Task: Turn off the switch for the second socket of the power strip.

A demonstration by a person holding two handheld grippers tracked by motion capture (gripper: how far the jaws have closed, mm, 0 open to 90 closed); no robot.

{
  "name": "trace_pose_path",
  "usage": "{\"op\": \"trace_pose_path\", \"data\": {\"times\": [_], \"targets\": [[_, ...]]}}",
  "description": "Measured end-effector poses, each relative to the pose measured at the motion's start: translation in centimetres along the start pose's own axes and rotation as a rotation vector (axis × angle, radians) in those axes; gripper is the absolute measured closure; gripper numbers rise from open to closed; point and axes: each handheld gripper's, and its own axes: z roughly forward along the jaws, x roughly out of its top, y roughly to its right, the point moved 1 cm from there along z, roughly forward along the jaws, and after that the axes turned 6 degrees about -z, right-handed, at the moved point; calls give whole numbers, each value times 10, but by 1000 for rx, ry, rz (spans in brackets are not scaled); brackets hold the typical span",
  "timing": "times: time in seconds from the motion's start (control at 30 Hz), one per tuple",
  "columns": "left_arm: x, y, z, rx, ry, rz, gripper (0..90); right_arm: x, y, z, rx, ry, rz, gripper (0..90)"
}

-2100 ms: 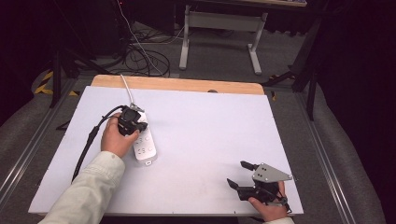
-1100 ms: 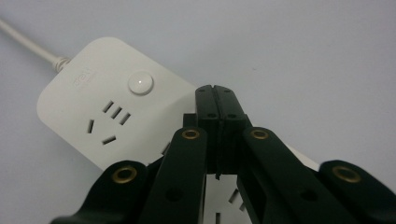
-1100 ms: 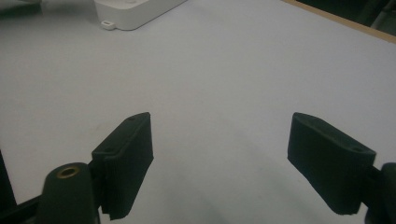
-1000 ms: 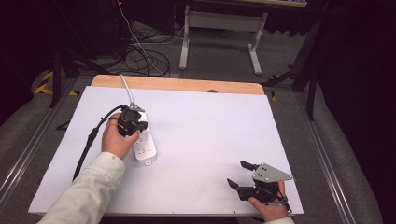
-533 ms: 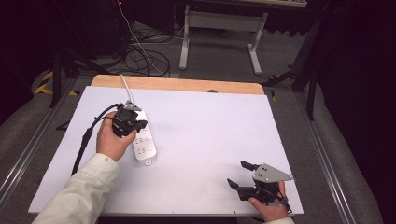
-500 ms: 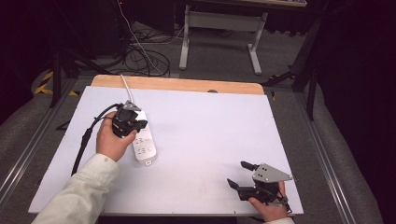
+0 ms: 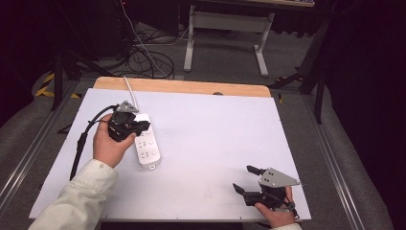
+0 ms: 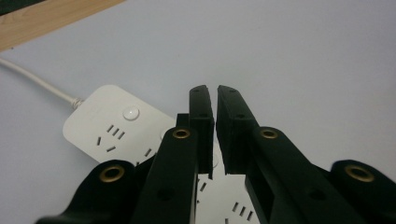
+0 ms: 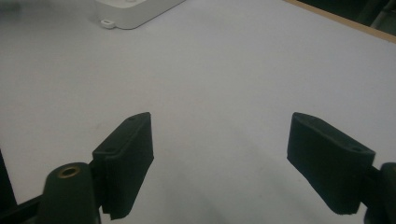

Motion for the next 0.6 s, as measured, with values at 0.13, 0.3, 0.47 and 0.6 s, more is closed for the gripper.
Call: {"op": "trace_pose_path", "data": {"times": [0.13, 0.3, 0.47, 0.6], "targets": [[-1, 4, -9, -8, 52, 25, 756, 0, 0, 1, 1, -1, 2, 232], [-4, 8, -21, 1, 121, 40, 572, 0, -1, 0, 0, -3, 1, 231], [-10, 13, -33, -10, 150, 28, 400, 0, -1, 0, -2, 0, 2, 231], [-17, 17, -43, -25, 186, 53, 307, 1, 0, 1, -2, 1, -1, 231]]}}
